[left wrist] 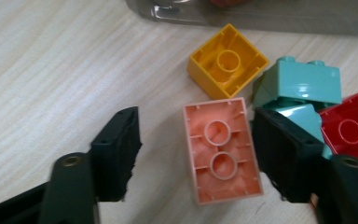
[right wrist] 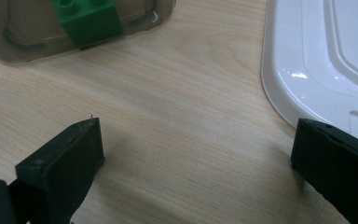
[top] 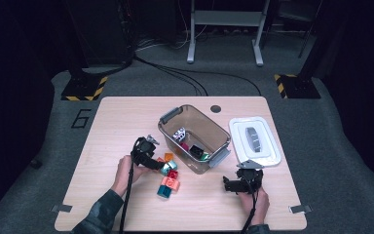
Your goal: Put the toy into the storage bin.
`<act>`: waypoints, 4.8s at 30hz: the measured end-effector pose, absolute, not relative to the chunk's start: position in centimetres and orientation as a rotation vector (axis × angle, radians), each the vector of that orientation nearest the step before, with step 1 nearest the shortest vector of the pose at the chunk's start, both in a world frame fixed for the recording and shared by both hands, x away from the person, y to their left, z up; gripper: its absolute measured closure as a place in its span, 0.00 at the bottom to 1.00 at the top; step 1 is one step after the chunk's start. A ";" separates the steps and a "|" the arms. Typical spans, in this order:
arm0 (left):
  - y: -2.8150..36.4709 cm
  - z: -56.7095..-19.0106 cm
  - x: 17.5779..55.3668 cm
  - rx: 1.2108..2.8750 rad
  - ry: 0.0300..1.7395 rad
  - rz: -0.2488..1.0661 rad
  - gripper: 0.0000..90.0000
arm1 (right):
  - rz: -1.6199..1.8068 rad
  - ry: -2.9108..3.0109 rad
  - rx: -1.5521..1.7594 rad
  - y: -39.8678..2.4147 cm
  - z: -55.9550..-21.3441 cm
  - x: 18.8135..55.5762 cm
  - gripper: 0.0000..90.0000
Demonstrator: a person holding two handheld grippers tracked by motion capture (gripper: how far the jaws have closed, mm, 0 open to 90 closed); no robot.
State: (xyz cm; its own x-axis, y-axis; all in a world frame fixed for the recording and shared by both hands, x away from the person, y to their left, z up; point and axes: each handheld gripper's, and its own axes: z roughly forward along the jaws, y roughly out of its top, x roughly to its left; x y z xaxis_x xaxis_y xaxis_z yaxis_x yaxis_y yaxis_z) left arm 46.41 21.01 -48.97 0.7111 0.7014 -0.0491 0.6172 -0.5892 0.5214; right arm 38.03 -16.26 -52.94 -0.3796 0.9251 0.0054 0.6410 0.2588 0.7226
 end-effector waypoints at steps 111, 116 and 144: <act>24.4 -35.6 48.8 2.245 1.000 0.463 0.65 | 0.906 2.111 1.427 -16.3 -52.9 38.0 0.02; 23.6 -34.6 49.3 2.237 0.976 0.480 0.65 | 0.906 2.111 1.427 -16.3 -52.9 38.0 0.02; 17.0 -32.2 52.3 2.299 0.837 0.497 0.65 | 0.904 2.110 1.427 -16.3 -52.9 38.0 0.02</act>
State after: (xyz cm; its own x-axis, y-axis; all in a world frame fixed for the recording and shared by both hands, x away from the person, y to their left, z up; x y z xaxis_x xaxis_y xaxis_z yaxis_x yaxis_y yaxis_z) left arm 52.32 16.96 -32.20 0.7262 0.6754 0.1284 0.4359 -0.5967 0.6738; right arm 38.03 -16.30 -52.93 -0.3741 0.9274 0.0050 0.6433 0.2556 0.7217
